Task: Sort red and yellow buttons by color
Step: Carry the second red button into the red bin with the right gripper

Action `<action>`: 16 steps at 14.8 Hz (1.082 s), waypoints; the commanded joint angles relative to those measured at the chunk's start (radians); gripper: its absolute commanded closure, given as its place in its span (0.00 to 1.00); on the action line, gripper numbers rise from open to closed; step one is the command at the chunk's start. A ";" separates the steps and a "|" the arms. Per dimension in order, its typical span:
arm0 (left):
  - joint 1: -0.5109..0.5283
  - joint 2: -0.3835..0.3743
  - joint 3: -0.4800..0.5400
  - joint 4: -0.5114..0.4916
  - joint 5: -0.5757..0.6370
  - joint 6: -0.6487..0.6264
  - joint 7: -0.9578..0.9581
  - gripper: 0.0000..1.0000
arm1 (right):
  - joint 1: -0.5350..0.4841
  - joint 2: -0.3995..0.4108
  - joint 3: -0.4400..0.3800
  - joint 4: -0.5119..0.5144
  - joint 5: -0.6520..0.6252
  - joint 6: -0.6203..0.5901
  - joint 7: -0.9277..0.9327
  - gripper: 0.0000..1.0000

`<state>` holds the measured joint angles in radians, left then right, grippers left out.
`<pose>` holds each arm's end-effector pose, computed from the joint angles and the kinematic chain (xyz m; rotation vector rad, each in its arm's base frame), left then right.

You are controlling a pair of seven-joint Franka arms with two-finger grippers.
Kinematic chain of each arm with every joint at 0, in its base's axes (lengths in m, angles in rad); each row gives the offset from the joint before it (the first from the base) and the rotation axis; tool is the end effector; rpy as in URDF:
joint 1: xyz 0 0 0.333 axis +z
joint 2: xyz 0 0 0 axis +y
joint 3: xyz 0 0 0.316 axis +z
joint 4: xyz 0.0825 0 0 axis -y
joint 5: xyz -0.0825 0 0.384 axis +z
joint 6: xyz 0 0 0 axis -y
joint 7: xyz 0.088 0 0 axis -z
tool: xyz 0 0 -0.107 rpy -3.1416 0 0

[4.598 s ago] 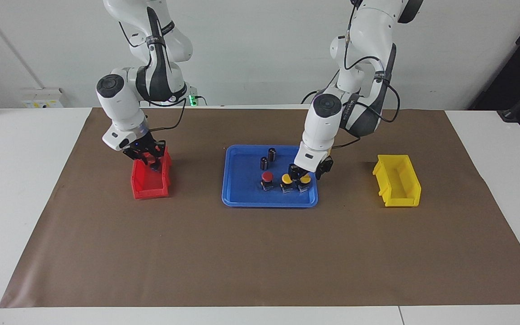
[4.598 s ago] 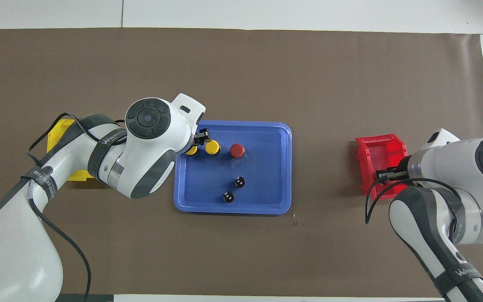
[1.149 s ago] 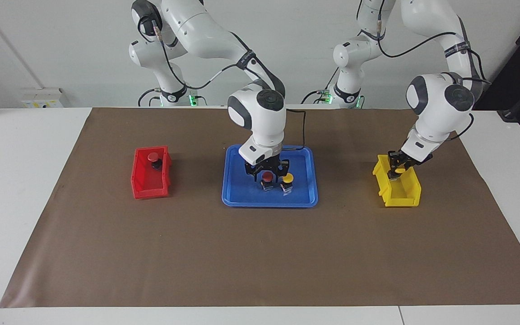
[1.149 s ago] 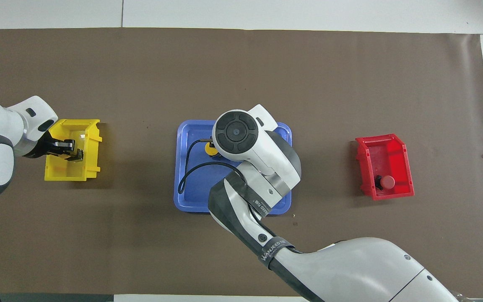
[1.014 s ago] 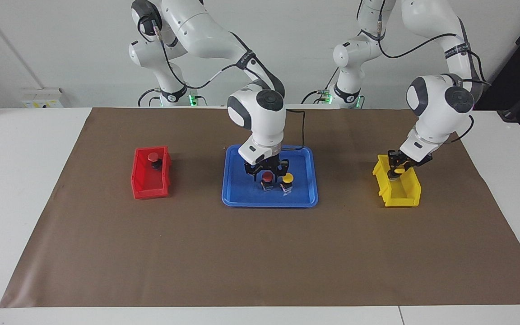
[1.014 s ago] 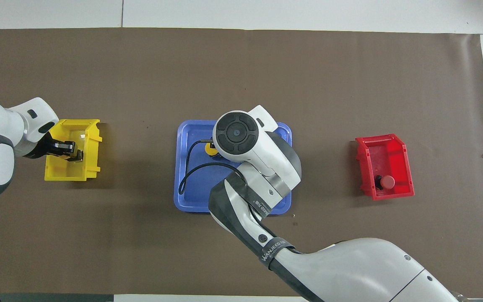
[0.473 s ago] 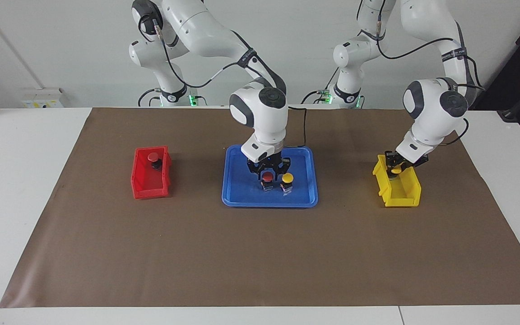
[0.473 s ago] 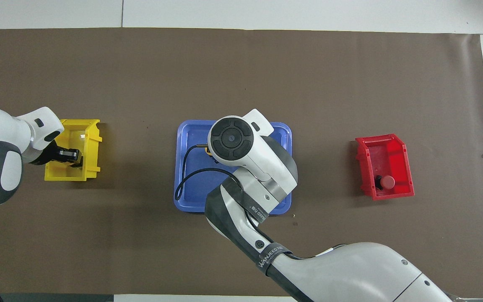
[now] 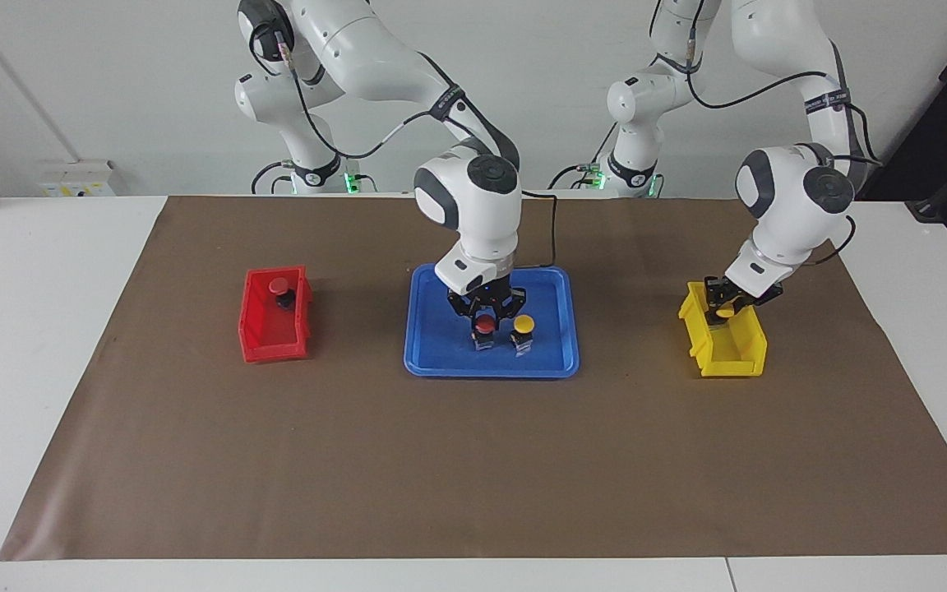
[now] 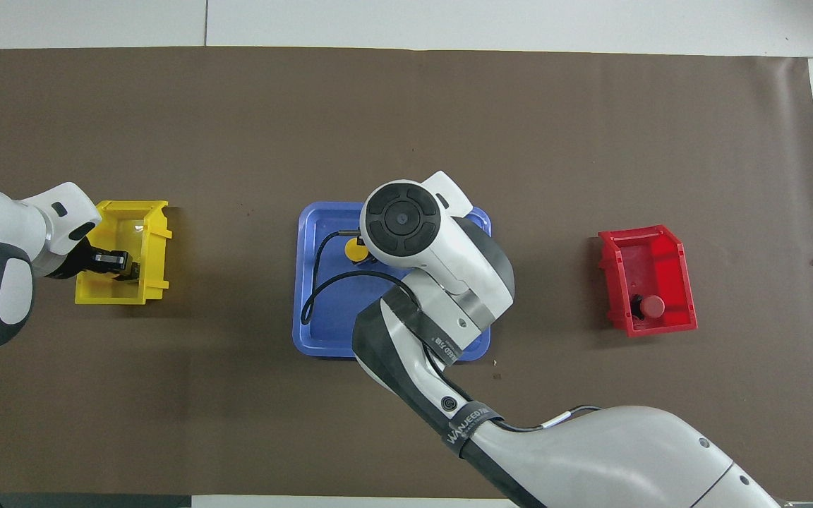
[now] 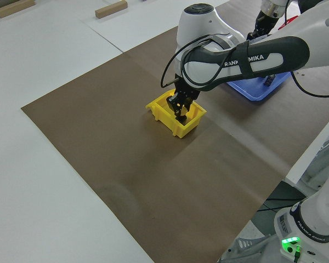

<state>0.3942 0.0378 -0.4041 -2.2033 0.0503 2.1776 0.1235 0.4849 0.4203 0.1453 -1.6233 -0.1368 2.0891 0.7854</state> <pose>0.5275 -0.0028 0.3610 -3.1076 0.2546 0.0960 0.5572 0.3837 0.3861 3.1211 -0.1630 0.1231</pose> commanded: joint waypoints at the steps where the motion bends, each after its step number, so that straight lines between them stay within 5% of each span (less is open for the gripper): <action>1: 0.011 -0.012 -0.002 -0.015 -0.026 0.021 0.001 0.34 | -0.124 -0.115 0.011 0.028 0.075 -0.131 -0.170 0.74; 4: 0.011 -0.007 -0.001 0.036 -0.053 -0.045 -0.005 0.33 | -0.299 -0.241 0.010 0.002 0.134 -0.286 -0.453 0.73; 7: 0.011 -0.010 -0.001 0.146 -0.055 -0.207 -0.007 0.33 | -0.470 -0.343 0.011 -0.119 0.138 -0.310 -0.728 0.73; 9: -0.003 -0.012 -0.004 0.250 -0.055 -0.336 -0.022 0.11 | -0.576 -0.392 0.010 -0.211 0.196 -0.279 -0.897 0.73; 10: -0.033 -0.018 -0.010 0.261 -0.055 -0.338 -0.130 0.01 | -0.630 -0.416 0.010 -0.272 0.233 -0.236 -0.957 0.73; 13: -0.226 -0.018 -0.010 0.248 -0.055 -0.251 -0.468 0.01 | -0.681 -0.491 0.008 -0.476 0.264 -0.054 -1.068 0.73; 16: -0.407 0.023 -0.010 0.247 -0.058 -0.110 -0.865 0.01 | -0.683 -0.514 0.007 -0.564 0.266 0.037 -1.071 0.73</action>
<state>0.0759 0.0322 -0.4280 -1.9459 0.0064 1.9751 -0.5339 -0.1893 -0.0295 0.1402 -2.0949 0.1019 2.0698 -0.2651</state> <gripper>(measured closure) 0.004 0.581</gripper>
